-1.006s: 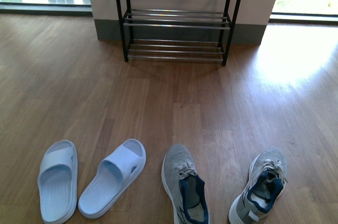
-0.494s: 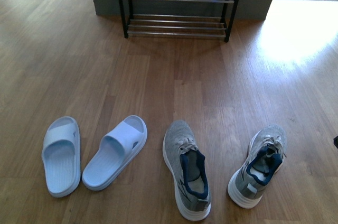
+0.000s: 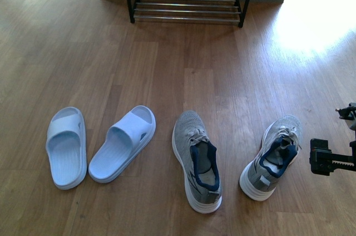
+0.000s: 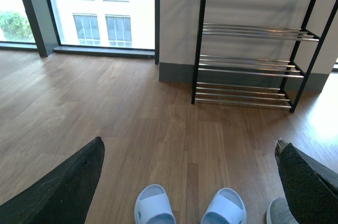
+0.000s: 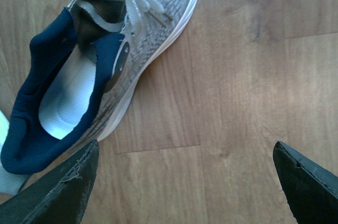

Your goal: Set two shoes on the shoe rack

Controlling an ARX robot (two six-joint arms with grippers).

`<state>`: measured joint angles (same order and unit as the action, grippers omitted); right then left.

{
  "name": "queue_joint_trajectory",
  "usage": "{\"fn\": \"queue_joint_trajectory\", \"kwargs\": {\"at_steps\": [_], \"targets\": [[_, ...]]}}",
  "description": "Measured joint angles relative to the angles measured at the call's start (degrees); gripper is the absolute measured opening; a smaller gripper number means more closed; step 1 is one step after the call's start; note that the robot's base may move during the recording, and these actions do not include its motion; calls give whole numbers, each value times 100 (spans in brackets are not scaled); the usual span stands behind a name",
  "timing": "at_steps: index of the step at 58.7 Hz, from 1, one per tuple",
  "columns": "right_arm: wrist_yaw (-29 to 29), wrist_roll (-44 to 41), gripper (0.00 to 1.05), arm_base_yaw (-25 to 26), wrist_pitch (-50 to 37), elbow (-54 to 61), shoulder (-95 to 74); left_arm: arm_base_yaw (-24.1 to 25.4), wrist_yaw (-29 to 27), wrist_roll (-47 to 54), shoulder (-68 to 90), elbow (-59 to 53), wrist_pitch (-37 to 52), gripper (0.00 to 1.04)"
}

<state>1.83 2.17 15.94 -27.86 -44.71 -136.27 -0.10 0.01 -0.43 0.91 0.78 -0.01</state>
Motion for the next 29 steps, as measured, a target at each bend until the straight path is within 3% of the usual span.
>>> {"fn": "queue_joint_trajectory", "kwargs": {"at_steps": [29], "targets": [[-81, 894, 96, -254, 623, -1152, -855, 0, 0, 0, 0, 0, -2, 95]]}}
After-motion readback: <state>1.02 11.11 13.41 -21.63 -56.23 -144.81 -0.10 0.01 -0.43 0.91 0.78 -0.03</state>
